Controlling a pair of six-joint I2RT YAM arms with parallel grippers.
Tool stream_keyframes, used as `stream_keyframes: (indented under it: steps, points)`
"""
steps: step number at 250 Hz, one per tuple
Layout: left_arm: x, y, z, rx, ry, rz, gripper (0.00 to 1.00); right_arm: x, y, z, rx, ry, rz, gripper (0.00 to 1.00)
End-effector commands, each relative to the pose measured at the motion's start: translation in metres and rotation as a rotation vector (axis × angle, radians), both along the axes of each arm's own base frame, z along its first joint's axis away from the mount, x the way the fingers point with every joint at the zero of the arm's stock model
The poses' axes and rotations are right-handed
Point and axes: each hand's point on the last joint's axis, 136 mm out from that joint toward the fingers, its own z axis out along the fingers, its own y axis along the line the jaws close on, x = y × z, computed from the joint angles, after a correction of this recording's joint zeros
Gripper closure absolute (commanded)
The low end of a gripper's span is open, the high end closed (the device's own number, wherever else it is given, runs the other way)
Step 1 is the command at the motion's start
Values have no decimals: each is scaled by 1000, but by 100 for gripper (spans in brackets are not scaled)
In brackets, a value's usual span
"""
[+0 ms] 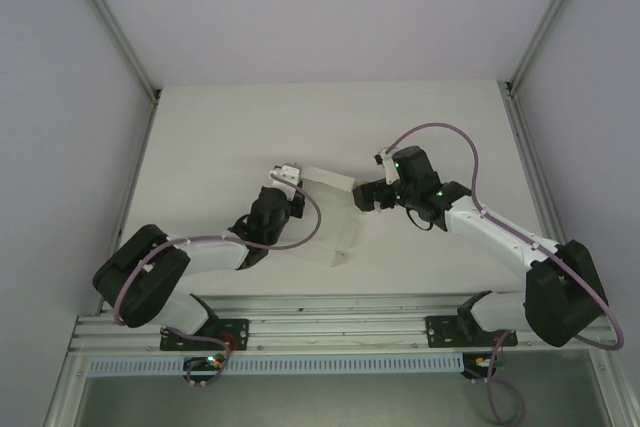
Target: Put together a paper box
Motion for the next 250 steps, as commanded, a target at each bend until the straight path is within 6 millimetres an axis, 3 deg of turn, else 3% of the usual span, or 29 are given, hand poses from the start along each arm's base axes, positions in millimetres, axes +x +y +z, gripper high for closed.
stream_keyframes:
  steps: [1,42,77,142,188,250]
  points:
    - [0,-5,17,-69,-13,-11,100,11,20,14,108,-69,38,0]
    - [-2,-8,17,-109,6,-18,100,20,20,19,188,-129,-19,0]
    - [-2,-12,13,-153,27,-24,100,21,8,16,240,-153,-121,0]
    - [2,-1,17,-150,22,44,100,1,-15,19,242,-172,-193,0]
    - [2,5,21,-153,17,70,100,-21,-44,1,142,-139,-263,0]
    - [2,3,28,-150,23,60,100,-34,-51,-33,107,-49,-291,0]
